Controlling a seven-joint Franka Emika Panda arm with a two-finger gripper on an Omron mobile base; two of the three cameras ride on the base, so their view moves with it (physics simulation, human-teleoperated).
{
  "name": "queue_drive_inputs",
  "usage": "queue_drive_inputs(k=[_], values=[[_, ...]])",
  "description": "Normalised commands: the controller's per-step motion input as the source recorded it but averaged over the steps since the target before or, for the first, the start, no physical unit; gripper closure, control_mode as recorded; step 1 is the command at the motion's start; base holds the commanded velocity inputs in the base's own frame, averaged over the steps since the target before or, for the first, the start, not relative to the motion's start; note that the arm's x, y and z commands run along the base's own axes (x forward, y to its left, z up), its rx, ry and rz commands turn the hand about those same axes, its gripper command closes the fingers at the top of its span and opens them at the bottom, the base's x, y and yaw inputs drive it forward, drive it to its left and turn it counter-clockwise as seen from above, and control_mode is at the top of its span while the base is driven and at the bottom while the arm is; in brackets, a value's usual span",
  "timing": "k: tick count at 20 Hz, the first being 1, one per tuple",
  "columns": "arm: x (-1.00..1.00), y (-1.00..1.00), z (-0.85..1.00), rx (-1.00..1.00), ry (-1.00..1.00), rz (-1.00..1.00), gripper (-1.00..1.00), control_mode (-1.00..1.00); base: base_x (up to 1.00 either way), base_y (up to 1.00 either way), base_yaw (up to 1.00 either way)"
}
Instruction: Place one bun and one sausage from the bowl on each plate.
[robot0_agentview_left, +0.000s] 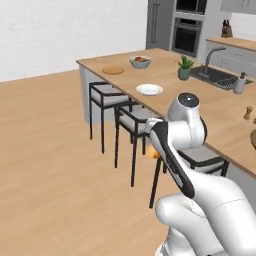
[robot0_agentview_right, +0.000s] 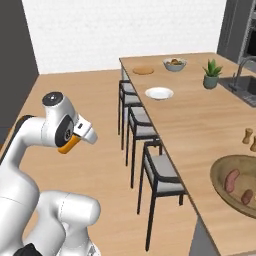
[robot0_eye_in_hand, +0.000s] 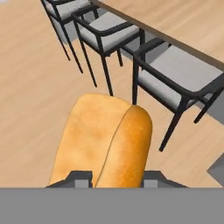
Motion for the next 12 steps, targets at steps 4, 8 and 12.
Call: queue_drive_inputs(k=[4,8,12], values=[[0.0,0.0,0.0,0.0,0.0,0.0,1.0,1.0,1.0,0.95,-0.42],[0.0,0.0,0.0,0.0,0.0,0.0,1.0,1.0,0.97,1.0,-0.44],[0.0,0.0,0.0,0.0,0.0,0.0,1.0,1.0,0.88,1.0,-0.37]])
